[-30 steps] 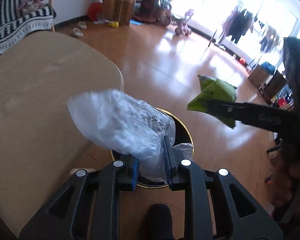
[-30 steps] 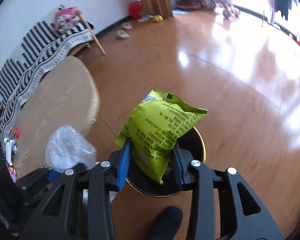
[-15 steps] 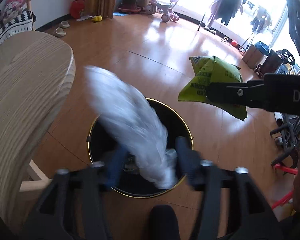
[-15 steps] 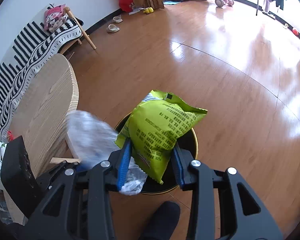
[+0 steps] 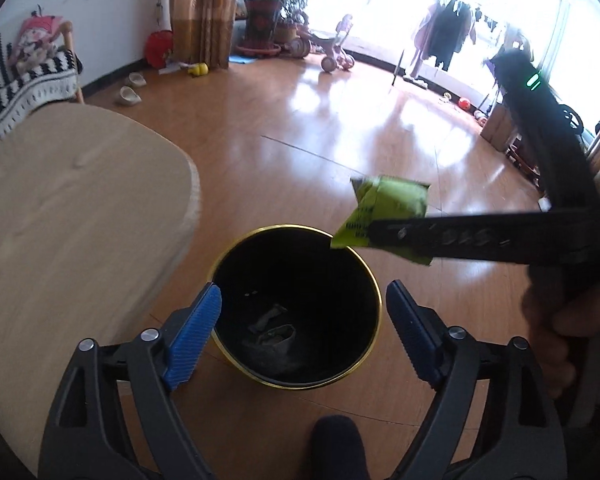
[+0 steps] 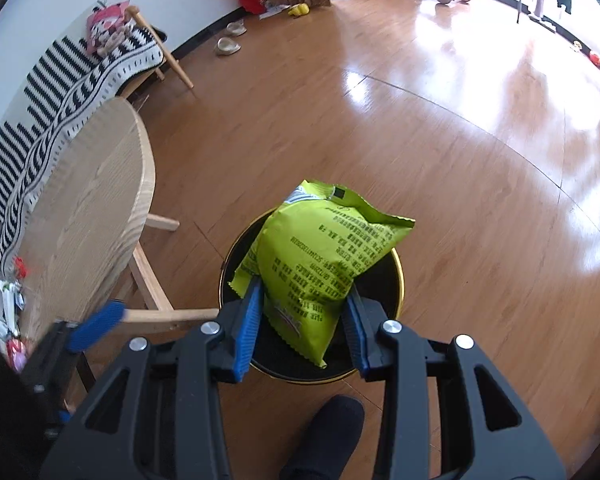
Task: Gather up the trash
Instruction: 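Open the right tool over the bin to drop the green snack bag, then grasp the white tissue with the left tool while the right tool grasps the mushroom toy, then carry the tissue and toy over the bin and open both tools to drop them, then grasp the blue-white wrapper with the left tool while the right tool grasps the white carton, then carry the wrapper and carton over the bin and open the left tool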
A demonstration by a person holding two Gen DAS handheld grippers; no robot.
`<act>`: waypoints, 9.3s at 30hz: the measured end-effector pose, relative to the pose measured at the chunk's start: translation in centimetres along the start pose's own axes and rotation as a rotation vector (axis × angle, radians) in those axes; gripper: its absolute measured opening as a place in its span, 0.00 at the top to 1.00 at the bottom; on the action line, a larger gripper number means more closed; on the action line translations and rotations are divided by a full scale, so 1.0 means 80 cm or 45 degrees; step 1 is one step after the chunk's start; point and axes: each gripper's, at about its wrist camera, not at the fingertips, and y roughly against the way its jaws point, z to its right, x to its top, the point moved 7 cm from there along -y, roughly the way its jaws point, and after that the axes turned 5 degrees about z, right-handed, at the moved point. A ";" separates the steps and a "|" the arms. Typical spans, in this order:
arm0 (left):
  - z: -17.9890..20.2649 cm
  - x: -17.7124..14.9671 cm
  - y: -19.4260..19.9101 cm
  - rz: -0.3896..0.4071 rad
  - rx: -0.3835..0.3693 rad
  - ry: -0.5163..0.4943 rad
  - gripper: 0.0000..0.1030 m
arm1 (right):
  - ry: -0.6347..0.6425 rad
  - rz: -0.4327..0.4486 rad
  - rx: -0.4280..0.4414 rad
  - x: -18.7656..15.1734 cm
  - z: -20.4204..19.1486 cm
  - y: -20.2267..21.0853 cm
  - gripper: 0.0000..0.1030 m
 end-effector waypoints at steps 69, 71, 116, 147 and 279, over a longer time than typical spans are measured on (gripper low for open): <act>-0.671 -0.248 0.487 0.141 1.135 1.071 0.85 | 1.020 -0.240 0.628 -0.263 -0.680 -0.019 0.44; -0.656 -0.237 0.490 0.151 1.131 1.040 0.85 | 1.008 -0.256 0.650 -0.265 -0.681 -0.014 0.58; -0.007 -0.013 -0.027 -0.101 0.009 0.115 0.85 | 0.078 0.121 -0.036 0.005 -0.006 0.057 0.62; -0.067 0.019 0.065 0.036 0.073 0.186 0.28 | 0.069 0.054 -0.077 0.003 -0.029 0.030 0.49; -0.035 0.019 -0.007 -0.024 0.011 0.172 0.25 | 0.091 0.074 -0.002 0.012 -0.039 0.042 0.77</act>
